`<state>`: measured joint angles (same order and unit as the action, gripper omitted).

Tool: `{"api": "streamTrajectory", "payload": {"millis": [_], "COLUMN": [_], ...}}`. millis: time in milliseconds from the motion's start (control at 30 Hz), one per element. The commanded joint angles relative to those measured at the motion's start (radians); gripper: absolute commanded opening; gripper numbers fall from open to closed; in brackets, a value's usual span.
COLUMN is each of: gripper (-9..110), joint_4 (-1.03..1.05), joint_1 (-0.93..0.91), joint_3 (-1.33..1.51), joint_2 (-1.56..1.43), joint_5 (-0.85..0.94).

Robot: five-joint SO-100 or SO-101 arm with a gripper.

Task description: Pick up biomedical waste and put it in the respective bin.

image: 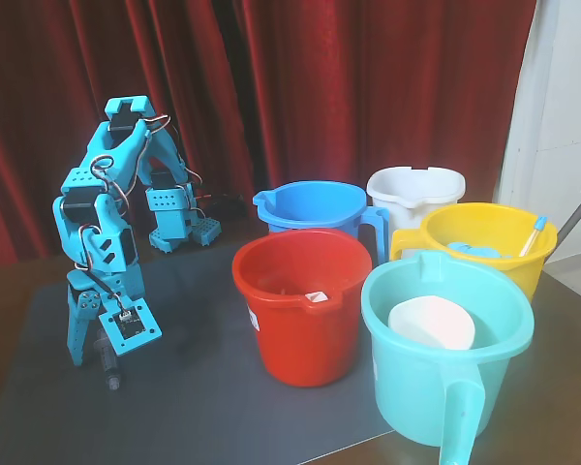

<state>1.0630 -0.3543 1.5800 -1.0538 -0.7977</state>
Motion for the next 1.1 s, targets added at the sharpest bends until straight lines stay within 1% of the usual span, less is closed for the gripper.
{"api": "streamTrajectory", "payload": {"millis": [0,133,233,433,533,700,800,933,1067], "gripper": [27,27,26,10,7,7,0,0,0], "joint_4": [-0.017,-0.017,-0.017,-0.018,-0.018,-0.018,-0.02,-0.097,-0.095], "joint_1": [0.006,0.012,0.051,0.048,0.048,0.048,0.048,0.046,0.046], "joint_3": [-0.009,0.003,0.005,-0.008,-0.008,-0.005,-0.009,0.003,-0.009], "joint_2": [0.017,0.017,0.017,0.017,0.017,0.018,0.018,0.018,0.008], "joint_5": [-0.029,-0.084,-0.083,-0.072,-0.072,-0.084,-0.083,-0.087,-0.091]}}
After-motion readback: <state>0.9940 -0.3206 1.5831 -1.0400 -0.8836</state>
